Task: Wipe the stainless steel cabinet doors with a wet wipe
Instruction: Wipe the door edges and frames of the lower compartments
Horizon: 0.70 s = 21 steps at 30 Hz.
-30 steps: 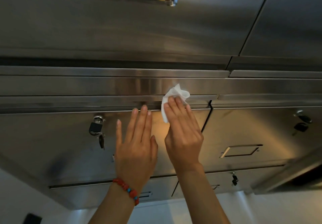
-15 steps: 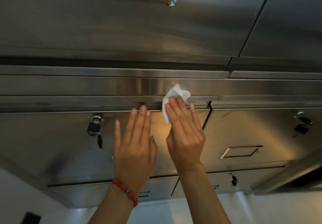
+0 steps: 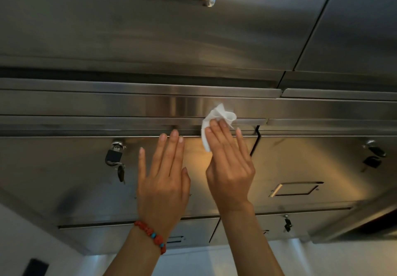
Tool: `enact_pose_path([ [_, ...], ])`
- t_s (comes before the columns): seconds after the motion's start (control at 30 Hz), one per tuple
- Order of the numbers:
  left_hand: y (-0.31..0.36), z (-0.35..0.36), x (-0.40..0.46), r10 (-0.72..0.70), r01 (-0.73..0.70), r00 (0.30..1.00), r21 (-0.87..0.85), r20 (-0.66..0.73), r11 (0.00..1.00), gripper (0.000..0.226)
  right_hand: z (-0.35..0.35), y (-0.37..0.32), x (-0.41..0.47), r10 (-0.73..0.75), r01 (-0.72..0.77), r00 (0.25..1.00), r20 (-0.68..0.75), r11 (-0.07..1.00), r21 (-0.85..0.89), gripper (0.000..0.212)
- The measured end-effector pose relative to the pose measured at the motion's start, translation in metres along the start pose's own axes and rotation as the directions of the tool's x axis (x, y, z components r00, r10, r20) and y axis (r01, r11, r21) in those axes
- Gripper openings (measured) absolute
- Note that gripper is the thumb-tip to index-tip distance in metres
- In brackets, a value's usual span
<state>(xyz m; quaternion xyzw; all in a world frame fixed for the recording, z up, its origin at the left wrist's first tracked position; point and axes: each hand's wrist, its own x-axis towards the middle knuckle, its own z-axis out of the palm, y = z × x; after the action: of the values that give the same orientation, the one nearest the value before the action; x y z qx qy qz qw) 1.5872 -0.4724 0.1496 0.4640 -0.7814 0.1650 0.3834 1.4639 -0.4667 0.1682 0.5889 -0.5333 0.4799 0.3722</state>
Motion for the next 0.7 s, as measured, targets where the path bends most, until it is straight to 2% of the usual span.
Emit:
enact_pose_path([
  [0.13, 0.000, 0.000, 0.000, 0.002, -0.002, 1.000, 0.004, 0.000, 1.000, 0.049, 0.001, 0.000, -0.003, 0.081, -0.082, 0.995, -0.051, 0.997, -0.005, 0.037],
  [0.37, -0.001, 0.000, 0.000, 0.013, -0.013, 1.000, 0.036, 0.003, 0.999, 0.049, 0.003, -0.007, -0.001, -0.036, 0.034, 0.999, 0.038, 0.998, 0.053, 0.029],
  [0.7, -0.001, -0.001, 0.001, 0.020, -0.020, 1.000, 0.050, 0.009, 0.999, 0.048, -0.007, 0.021, -0.005, 0.037, -0.038, 0.999, -0.018, 0.999, -0.028, 0.036],
])
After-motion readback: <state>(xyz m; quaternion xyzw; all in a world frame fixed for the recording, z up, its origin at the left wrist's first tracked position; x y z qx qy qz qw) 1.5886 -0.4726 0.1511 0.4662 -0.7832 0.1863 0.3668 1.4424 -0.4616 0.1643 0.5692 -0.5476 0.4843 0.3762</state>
